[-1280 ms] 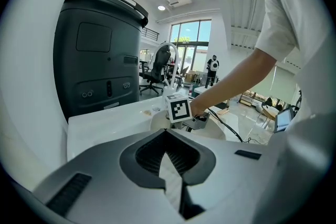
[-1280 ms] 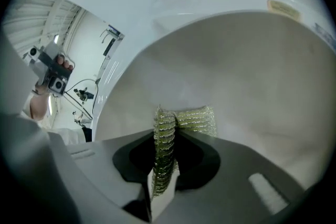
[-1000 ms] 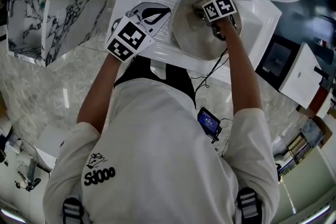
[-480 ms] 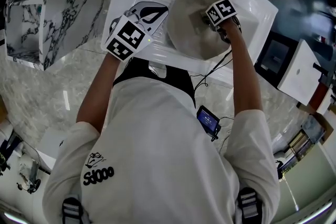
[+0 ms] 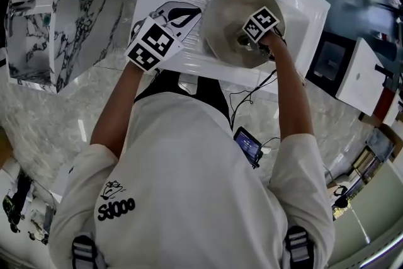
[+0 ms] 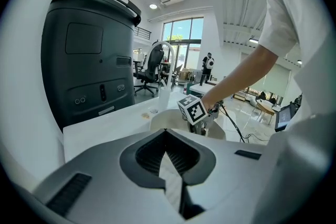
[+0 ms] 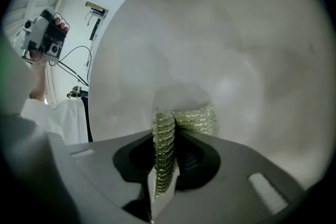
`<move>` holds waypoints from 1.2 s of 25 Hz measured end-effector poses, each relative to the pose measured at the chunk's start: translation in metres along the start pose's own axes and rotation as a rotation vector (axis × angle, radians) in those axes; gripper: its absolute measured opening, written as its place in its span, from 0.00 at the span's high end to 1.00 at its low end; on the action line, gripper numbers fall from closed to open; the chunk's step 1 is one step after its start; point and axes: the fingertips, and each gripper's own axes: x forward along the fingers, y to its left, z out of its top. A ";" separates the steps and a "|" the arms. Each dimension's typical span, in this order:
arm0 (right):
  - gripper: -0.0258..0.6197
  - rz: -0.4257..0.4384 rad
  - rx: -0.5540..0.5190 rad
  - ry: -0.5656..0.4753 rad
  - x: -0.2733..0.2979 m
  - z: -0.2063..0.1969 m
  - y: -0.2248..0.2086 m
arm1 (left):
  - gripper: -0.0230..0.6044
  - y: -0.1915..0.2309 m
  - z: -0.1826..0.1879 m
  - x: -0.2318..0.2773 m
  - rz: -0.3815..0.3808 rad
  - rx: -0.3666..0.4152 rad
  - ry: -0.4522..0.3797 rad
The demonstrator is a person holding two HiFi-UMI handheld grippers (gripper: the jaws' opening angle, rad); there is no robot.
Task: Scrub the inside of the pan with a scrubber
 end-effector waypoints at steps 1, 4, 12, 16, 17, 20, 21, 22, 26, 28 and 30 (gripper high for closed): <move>0.85 0.015 0.016 -0.011 0.002 -0.001 0.004 | 0.95 0.002 0.000 -0.001 -0.004 0.003 -0.002; 0.85 0.064 0.051 -0.036 0.009 -0.003 0.016 | 0.95 0.006 -0.001 -0.003 -0.019 0.009 -0.004; 0.84 0.165 0.018 -0.061 0.022 0.017 0.057 | 0.95 0.009 0.009 -0.015 -0.006 0.008 -0.006; 0.85 0.250 -0.024 -0.100 0.019 0.036 0.080 | 0.95 0.013 0.001 -0.020 0.038 -0.021 0.004; 0.85 0.296 -0.017 -0.127 0.015 0.039 0.087 | 0.95 0.012 -0.001 -0.019 0.052 -0.031 0.008; 0.85 0.399 -0.017 -0.198 0.002 0.041 0.107 | 0.95 0.004 -0.003 -0.018 0.074 -0.055 0.004; 0.85 0.422 -0.026 -0.214 -0.002 0.041 0.113 | 0.95 0.000 -0.002 -0.018 0.077 -0.055 0.001; 0.85 0.445 -0.039 -0.230 -0.006 0.042 0.118 | 0.95 -0.003 0.000 -0.018 0.080 -0.051 -0.001; 0.85 0.463 -0.114 -0.302 -0.025 0.046 0.135 | 0.95 -0.015 0.008 -0.018 0.094 -0.037 -0.007; 0.85 0.395 -0.144 -0.392 -0.037 0.052 0.136 | 0.95 -0.022 0.013 -0.020 0.097 -0.027 -0.014; 0.85 0.287 -0.162 -0.525 -0.058 0.063 0.129 | 0.95 -0.027 0.019 -0.019 0.099 -0.005 -0.023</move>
